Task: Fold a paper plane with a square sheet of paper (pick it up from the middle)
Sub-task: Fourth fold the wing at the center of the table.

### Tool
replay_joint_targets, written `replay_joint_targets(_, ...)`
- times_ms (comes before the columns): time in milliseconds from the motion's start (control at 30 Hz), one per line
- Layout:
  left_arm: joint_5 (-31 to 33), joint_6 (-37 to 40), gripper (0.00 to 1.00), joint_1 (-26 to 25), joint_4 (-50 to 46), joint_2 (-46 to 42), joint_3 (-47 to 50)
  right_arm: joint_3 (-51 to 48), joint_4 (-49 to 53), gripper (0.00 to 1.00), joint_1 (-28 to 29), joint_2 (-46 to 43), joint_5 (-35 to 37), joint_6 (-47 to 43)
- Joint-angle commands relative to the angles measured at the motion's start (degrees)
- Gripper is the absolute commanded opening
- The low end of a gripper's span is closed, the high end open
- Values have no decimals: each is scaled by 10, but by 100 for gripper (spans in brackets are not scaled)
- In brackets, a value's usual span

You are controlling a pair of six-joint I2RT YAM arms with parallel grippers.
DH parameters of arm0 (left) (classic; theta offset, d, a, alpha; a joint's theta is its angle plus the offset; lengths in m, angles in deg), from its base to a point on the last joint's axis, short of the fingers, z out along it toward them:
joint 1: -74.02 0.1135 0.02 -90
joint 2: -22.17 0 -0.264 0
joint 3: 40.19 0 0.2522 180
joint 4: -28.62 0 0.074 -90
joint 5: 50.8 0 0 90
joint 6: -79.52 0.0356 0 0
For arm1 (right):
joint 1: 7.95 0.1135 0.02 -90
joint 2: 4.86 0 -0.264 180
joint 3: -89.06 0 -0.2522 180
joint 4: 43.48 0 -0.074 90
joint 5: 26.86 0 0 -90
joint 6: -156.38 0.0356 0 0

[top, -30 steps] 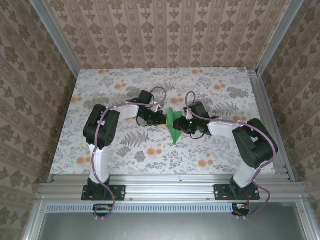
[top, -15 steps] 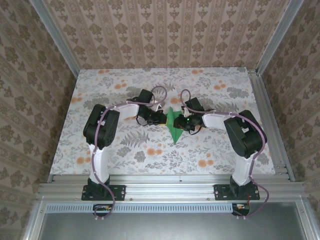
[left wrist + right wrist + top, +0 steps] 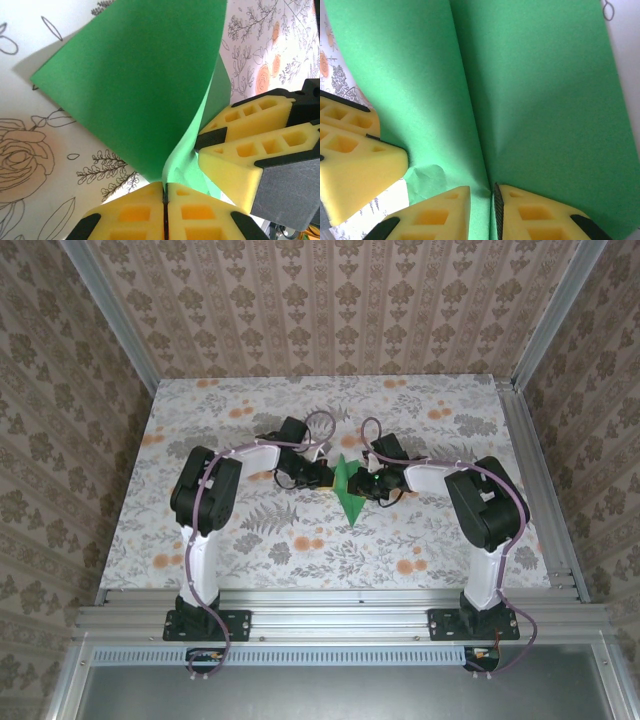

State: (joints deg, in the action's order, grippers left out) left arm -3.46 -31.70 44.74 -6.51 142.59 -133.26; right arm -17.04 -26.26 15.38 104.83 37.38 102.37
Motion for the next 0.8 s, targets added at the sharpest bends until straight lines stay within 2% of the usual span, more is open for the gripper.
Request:
replay_joint_targets(0,1,20,9,-5,-20,21,-19,-17,-24,25,-5,9,-24,2)
replay_joint_targets(767,-6,28,9,-7,-41,36,-56,-29,-37,26,-10,9,-41,-10)
